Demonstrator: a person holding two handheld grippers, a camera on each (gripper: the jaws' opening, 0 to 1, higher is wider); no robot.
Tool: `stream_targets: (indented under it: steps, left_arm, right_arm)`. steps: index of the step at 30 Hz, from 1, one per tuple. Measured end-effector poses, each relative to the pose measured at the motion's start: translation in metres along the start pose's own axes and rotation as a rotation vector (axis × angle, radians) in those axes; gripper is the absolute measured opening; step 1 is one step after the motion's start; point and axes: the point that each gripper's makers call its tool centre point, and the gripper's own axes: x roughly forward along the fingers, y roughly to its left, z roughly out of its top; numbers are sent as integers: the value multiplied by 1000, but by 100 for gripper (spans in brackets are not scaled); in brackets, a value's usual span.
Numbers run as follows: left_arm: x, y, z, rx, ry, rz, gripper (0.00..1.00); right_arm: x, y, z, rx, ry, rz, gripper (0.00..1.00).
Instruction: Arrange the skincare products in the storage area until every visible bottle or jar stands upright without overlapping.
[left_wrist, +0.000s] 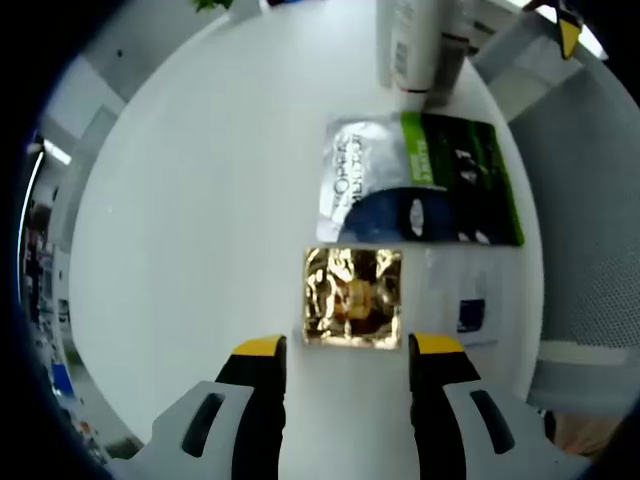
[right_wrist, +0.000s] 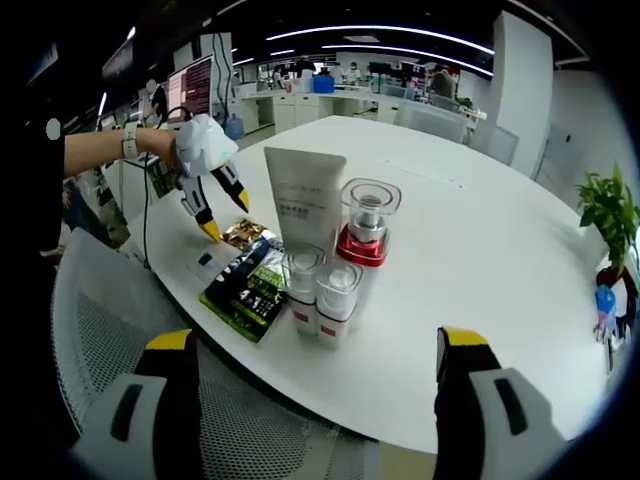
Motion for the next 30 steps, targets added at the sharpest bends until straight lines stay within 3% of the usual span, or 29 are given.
stream_targets:
  steps: [13, 15, 18, 25, 30]
  left_arm:
    - [-2, -2, -14, -42, -6, 28, 47]
    - [-4, -5, -10, -89, -45, 20, 48]
    - [-7, -4, -12, -86, -47, 33, 48]
    - [-18, -3, -7, -162, -114, 58, 52]
    - [-28, -9, 4, -229, -192, 75, 56]
  right_arm:
    - [0, 1, 1, -8, 1, 3, 99]
    - [0, 1, 1, -7, 1, 1, 99]
    - [1, 1, 0, -9, 5, 2, 99]
    - [2, 3, 1, -13, 6, 12, 99]
    - [4, 5, -2, -24, 17, 19, 99]
